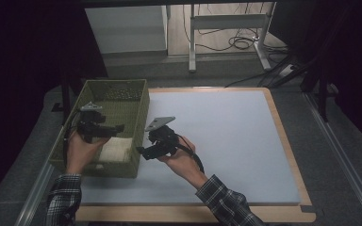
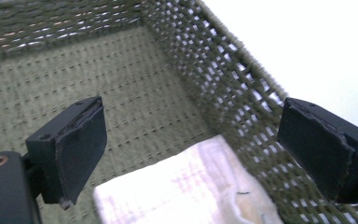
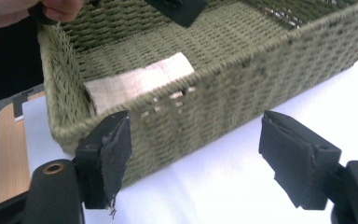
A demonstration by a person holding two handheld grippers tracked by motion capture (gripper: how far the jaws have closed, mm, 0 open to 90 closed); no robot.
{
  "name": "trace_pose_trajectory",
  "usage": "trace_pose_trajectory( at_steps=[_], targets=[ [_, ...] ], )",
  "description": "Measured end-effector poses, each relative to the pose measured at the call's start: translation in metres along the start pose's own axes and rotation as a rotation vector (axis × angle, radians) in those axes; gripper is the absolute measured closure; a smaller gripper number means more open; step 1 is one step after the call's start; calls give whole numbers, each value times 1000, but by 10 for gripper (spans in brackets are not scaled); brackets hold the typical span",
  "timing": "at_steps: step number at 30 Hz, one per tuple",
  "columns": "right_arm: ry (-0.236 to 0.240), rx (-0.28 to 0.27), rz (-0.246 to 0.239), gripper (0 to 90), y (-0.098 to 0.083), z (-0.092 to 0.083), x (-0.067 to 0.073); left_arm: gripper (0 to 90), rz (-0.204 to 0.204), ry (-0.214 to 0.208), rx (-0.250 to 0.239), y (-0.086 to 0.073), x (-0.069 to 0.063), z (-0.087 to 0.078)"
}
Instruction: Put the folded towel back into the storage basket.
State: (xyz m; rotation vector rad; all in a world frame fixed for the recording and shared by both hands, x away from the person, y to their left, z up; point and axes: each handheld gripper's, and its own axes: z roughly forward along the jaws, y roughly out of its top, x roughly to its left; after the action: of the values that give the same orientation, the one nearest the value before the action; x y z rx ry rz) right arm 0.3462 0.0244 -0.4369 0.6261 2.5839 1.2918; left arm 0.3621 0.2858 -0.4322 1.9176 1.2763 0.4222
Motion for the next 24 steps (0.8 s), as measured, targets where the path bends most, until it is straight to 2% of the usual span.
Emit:
trace_pose_trajectory(
  at_steps=[7,15,24],
  targets=[
    [-5,1,8,216,-12,-10,-12,57,17,-40,-12,3,-10,4],
    [-1,-11,33,177,-24,-22,-22,37,45,-56,-21,9,-24,7],
    [5,-13,27,147,-33,-34,-29,30,66,-78,-30,14,-39,10]
  ],
)
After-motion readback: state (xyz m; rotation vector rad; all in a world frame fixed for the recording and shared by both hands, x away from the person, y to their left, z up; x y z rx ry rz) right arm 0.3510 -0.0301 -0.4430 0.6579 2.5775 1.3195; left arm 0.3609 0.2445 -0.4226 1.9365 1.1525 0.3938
